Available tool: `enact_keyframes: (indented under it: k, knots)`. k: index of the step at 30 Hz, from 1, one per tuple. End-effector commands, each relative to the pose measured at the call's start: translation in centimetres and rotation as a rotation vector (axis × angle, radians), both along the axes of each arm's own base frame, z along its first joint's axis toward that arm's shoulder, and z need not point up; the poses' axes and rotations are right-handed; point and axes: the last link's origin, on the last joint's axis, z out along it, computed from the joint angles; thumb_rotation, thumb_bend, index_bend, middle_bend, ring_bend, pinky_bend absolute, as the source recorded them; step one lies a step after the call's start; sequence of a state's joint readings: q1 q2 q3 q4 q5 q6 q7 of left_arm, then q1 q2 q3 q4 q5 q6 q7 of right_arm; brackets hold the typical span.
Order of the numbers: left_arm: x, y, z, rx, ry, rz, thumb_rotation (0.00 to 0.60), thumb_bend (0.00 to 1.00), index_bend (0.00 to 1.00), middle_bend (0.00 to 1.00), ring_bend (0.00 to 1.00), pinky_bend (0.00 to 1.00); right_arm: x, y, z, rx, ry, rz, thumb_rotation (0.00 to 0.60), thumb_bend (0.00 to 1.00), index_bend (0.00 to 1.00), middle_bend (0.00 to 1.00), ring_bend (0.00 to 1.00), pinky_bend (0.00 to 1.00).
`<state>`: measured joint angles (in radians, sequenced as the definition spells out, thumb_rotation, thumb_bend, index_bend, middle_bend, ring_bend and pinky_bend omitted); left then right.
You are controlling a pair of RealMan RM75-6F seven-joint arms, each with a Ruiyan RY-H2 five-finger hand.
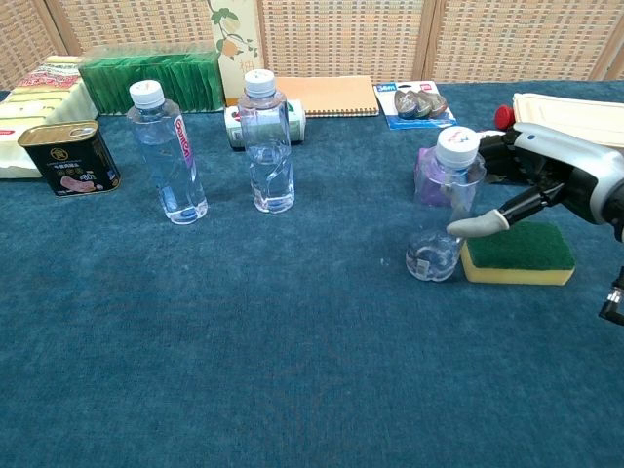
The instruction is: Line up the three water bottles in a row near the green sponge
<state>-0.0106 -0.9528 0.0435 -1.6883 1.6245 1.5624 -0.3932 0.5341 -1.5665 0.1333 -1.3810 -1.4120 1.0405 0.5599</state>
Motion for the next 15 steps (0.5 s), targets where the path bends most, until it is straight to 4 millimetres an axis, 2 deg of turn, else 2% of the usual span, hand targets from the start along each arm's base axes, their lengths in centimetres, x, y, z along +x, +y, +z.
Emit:
enact_keyframes:
  k: [1,5,15]
  knots:
    - [0.0,0.0,0.0,-0.001,0.0,-0.001,0.6,0.06,0.0,0.0,0.0,0.01,-0.5,0.4,0.2,0.014,0.015,0.016,0.6,0.19,0.29,0.25,0.17,0.13]
    - [0.0,-0.1,0.0,0.0,0.0,-0.001,0.6,0.06,0.0,0.0,0.0,0.01,-0.8,0.5,0.6,0.017,0.026,0.024,0.6,0.17,0.17,0.15,0.09,0.1]
    - [0.0,-0.1,0.1,0.003,-0.01,-0.004,0.6,0.06,0.0,0.0,0.0,0.01,-1.3,1.0,2.5,-0.02,0.024,0.02,0.6,0.15,0.09,0.07,0.02,0.04]
